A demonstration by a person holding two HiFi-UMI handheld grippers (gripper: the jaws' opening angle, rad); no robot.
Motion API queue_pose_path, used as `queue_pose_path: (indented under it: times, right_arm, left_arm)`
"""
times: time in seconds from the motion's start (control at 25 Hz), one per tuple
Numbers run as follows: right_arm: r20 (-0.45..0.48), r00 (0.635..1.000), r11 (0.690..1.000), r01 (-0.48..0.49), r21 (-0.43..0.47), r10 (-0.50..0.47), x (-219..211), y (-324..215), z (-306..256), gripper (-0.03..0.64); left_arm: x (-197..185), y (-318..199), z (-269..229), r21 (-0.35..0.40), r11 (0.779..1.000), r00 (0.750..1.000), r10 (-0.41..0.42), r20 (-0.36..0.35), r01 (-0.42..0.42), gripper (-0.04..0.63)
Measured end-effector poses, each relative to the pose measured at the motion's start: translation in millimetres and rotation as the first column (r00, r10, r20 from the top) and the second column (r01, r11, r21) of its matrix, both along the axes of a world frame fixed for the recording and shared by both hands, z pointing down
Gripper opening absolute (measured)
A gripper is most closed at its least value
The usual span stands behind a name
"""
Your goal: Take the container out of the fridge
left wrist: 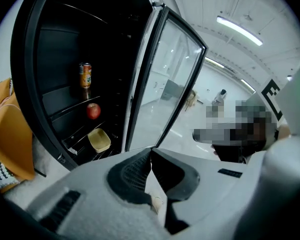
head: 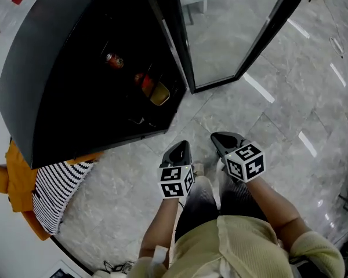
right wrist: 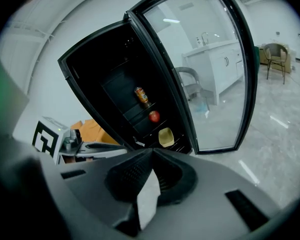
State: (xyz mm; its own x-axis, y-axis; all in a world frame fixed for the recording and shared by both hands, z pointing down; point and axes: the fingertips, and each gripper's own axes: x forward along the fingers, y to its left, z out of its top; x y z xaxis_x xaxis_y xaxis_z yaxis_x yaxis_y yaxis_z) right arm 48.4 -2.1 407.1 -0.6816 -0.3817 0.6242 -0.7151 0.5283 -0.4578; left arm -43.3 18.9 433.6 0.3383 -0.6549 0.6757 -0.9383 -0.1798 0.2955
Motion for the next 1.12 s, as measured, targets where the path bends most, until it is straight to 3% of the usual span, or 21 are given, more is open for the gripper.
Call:
queue_pose_path:
  times: [0.24,0.48,0.76,1.12]
  right_arm:
    - [-0.005,0.999,0.999,0.042,-0.032,-0.042,-6,-6,30,0.029]
    - [-0.040,0.992,0.993,0.117,-0.001,-0.117,-24,-18,58,0.029]
    - [-0.070,0.985,0.987,0.158,0.014,-0.156,-36,-30,90,0.029]
    - [-0.046,0.992,0.993,0.118,-0.029,-0.119,-44,-49,130,0.028]
  left_arm:
    - [-12,-8,25,-0.011,0.998,0.998,-0.057,0.022,0.057,0.023]
    - [-16,-16,49,0.021,1.000,0.989,0.002,0.147,-0.005,0.023]
    - [-24,-26,86,0.002,1.000,0.983,-0.016,0.182,0.016,0.023]
    - [-34,-46,127,-0.018,0.999,0.981,-0.032,0.190,0.036,0.023]
